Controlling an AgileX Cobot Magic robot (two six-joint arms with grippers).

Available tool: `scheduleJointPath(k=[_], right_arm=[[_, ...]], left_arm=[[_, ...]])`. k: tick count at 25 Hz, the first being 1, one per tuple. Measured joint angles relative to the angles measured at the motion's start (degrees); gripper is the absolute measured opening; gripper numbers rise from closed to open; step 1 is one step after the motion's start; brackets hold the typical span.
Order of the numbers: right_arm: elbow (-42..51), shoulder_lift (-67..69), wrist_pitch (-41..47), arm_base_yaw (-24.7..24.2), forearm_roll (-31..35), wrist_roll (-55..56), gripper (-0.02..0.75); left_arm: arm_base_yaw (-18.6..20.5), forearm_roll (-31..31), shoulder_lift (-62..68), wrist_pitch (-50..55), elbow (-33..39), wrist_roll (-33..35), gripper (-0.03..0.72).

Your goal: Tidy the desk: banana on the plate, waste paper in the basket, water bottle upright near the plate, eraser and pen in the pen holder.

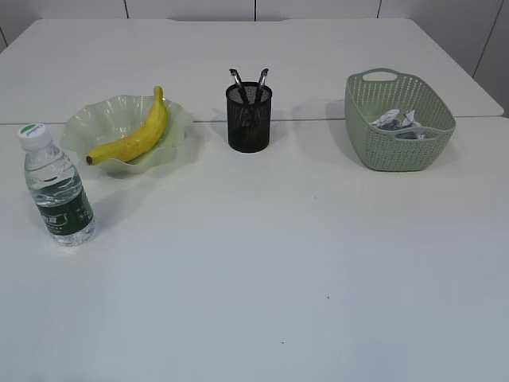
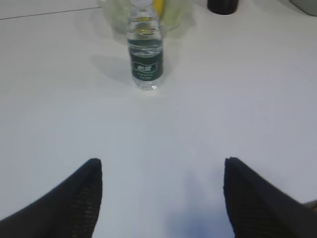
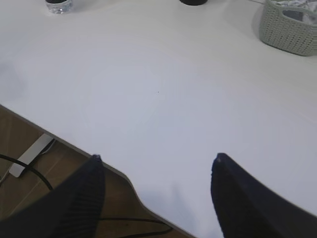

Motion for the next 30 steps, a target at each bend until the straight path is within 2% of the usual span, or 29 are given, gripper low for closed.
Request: scheduleJointPath(k=[4, 7, 13, 30], right_arm=[[0.00, 0.00, 0.00, -0.58, 0.00, 0.00, 0.501], [0.00, 0.00, 0.00, -2.28, 0.00, 0.00, 0.501], [0.00, 0.00, 0.00, -5.69, 0.00, 0.00, 0.501], [0.00, 0.00, 0.00, -5.78, 0.00, 0.00, 0.501]], left_arm=[[6.85, 0.00, 0.00, 0.00, 0.00, 0.00, 0.540], [9.12, 0.00, 0.00, 0.00, 0.00, 0.00, 0.540], [10.44, 0.00, 0.00, 0.00, 0.00, 0.00, 0.522], [10.53, 0.00, 0.00, 0.00, 0.00, 0.00, 0.501]])
